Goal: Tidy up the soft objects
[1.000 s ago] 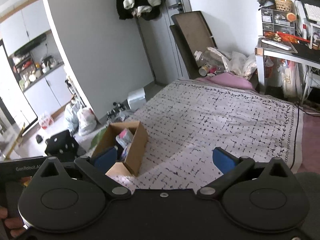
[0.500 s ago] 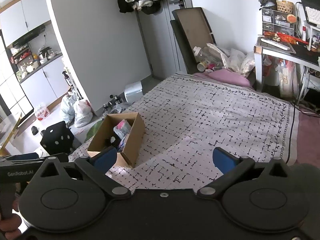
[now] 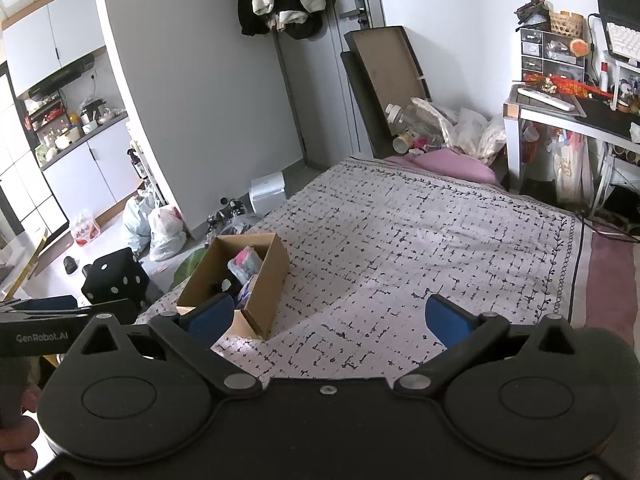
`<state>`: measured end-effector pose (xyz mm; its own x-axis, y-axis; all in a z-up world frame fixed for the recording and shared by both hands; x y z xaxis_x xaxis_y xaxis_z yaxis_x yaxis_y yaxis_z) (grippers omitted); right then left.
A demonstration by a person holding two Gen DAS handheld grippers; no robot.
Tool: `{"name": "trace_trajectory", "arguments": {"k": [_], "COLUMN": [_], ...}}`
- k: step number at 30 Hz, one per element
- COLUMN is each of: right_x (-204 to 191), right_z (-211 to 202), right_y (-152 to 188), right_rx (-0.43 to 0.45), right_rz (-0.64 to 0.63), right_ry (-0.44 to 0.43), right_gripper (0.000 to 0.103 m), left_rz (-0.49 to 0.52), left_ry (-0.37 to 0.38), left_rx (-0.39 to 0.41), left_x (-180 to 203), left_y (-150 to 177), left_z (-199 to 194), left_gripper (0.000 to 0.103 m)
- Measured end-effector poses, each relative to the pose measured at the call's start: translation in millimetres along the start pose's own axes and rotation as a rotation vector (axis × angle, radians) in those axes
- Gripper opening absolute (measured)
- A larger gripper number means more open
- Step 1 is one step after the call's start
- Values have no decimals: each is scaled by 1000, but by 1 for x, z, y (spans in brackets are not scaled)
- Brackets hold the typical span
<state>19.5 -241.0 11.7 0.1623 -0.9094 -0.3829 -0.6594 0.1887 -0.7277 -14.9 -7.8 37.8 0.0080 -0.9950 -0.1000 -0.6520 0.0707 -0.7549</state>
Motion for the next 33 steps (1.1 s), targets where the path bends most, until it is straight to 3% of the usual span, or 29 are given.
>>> {"name": "trace_trajectory", "arguments": {"k": [33], "right_x": [10], "right_z": [-3], "right_y": [4], "right_rx": [-12], "right_rz": [19], "right_ry": [-11], "right_gripper": [103], "left_rz": [-9], "left_ry": [-12], "left_rx": [-5], "left_x": [4], "left_y": [2], "left_z": [-7], "left_gripper": [102]}}
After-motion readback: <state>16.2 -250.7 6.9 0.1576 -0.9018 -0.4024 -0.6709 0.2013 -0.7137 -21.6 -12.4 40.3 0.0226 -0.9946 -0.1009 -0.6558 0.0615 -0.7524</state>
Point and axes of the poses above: each gripper's, at about its wrist camera, not at the fingertips, and z roughly the way its jaws point, x to its right, y to its underside, the point moved 2 cm from there along z, roughly the way its jaws point, and after that the axes turned 12 degrees about z, right-handed, at the moved point
